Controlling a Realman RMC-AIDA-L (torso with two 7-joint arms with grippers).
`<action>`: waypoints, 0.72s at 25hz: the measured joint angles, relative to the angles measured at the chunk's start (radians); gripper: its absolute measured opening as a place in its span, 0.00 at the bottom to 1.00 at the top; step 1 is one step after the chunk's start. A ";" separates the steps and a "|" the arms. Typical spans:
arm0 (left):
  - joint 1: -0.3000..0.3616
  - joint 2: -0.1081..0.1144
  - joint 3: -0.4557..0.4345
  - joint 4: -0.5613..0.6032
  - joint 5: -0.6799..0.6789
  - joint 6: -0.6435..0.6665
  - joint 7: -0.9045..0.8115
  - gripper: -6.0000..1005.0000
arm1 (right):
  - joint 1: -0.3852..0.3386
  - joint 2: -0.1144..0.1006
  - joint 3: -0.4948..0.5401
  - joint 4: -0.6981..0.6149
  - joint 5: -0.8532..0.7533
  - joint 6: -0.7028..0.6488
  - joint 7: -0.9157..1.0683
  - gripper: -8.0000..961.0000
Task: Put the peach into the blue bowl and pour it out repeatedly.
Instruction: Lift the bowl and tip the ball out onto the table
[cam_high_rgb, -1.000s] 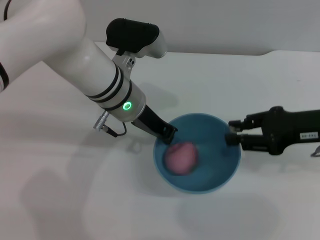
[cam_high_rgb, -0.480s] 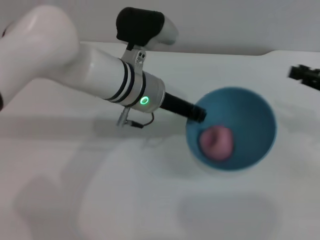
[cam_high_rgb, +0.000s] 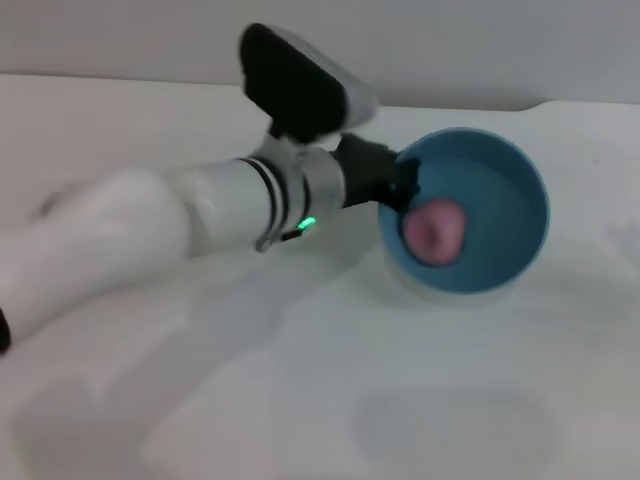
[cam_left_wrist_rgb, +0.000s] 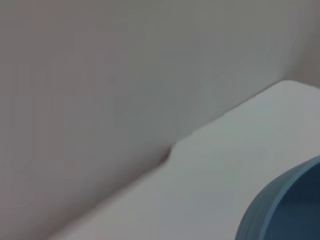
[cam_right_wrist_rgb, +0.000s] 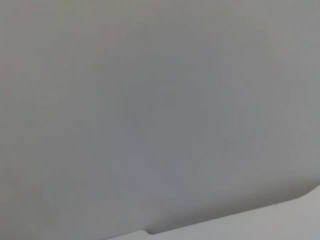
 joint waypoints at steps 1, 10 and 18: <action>0.000 -0.004 0.090 0.001 0.065 -0.137 0.039 0.01 | -0.001 0.000 0.000 0.000 0.000 0.000 0.000 0.41; 0.029 -0.012 0.391 -0.077 0.159 -0.736 0.331 0.01 | -0.005 0.001 -0.001 0.004 -0.001 0.001 -0.001 0.41; 0.051 -0.012 0.575 -0.152 0.084 -1.167 0.678 0.01 | 0.000 -0.001 0.001 0.017 0.001 0.012 -0.002 0.41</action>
